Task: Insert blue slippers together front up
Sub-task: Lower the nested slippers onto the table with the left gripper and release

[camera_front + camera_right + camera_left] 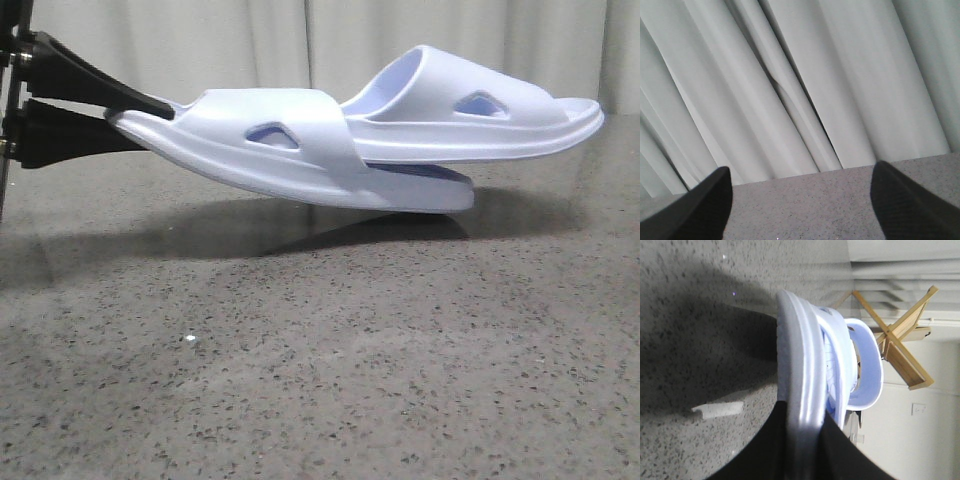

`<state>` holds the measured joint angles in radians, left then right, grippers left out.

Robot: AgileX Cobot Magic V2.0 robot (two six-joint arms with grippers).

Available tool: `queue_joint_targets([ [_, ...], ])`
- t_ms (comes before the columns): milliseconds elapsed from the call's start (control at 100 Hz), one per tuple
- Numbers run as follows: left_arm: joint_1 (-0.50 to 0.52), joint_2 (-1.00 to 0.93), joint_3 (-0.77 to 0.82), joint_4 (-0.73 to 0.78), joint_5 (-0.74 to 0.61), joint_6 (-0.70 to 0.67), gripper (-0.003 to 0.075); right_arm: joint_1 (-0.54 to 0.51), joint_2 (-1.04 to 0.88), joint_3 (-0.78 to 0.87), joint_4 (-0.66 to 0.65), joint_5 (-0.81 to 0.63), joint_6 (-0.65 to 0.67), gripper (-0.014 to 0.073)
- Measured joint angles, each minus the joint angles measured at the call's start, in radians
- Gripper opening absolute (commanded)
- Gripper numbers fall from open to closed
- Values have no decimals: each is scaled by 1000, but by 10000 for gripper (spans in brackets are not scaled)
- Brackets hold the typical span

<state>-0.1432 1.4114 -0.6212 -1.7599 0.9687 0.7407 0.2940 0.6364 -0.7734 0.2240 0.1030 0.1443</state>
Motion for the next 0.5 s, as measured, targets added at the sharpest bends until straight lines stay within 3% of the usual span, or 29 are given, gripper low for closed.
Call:
queue_joint_targets([
  [500,36,0,-1,54,39,-4,16,0,0,0,-8,0,0,502],
])
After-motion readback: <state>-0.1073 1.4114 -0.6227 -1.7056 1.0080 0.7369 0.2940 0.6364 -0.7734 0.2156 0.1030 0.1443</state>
